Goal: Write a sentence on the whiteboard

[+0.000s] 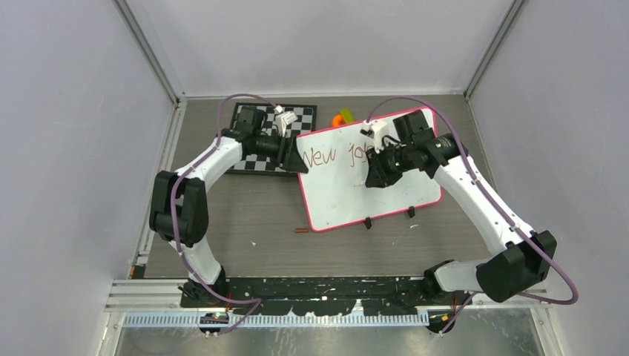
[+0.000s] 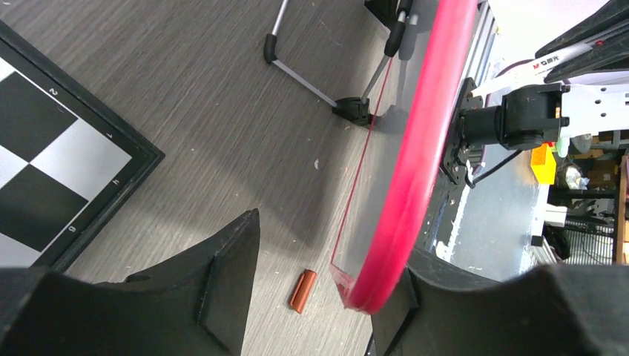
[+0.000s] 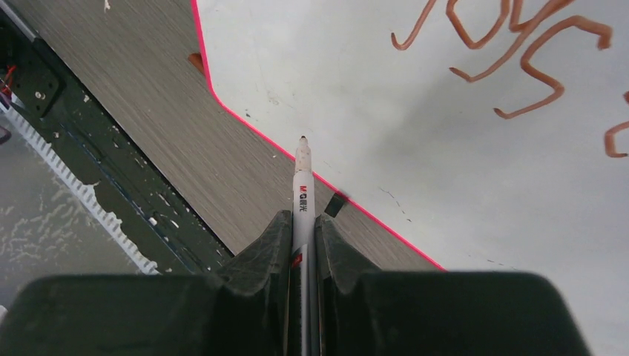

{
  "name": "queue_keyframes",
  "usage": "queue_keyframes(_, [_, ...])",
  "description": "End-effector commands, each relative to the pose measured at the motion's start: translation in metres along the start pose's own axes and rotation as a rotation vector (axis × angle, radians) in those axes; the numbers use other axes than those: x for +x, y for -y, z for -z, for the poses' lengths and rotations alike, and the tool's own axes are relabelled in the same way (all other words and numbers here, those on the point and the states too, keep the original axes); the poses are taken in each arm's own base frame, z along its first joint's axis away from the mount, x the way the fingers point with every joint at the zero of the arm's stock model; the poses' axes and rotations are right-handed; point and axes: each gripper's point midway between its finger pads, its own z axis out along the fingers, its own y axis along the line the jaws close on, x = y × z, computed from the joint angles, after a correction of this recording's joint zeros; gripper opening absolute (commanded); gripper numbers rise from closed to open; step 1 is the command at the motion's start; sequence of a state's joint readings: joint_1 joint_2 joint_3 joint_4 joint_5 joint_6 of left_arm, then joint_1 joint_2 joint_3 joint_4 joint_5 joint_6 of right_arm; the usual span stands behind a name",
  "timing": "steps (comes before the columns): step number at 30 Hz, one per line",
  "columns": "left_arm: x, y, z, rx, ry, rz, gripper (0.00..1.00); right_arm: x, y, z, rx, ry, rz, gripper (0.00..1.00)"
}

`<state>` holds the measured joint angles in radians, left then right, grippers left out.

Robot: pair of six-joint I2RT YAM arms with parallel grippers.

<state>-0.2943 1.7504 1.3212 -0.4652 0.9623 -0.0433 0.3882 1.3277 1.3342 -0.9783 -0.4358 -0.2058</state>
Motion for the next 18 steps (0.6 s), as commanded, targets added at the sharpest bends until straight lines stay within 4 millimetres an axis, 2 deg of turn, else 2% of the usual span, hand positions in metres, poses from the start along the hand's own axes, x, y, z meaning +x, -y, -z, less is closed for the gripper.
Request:
queue_keyframes(1, [-0.004, 0.009, 0.005, 0.004, 0.023, -0.056, 0.55, -0.017, -0.012, 0.0, -0.022, 0.104, 0.024, 0.0])
queue_keyframes(5, [0.004, 0.008, 0.0, 0.034, 0.013, -0.031, 0.57, -0.008, -0.017, -0.011, -0.035, 0.112, 0.029, 0.0])
queue_keyframes(9, [0.007, 0.008, -0.005, 0.052, 0.006, -0.02, 0.58, -0.002, -0.013, -0.021, -0.01, 0.114, 0.025, 0.0])
queue_keyframes(14, [0.006, 0.01, -0.011, 0.072, 0.004, -0.016, 0.55, -0.006, 0.0, -0.027, 0.071, 0.124, 0.032, 0.0])
queue_keyframes(18, [0.008, 0.011, -0.016, 0.08, -0.002, -0.012, 0.53, -0.007, -0.002, -0.031, 0.069, 0.131, 0.034, 0.0])
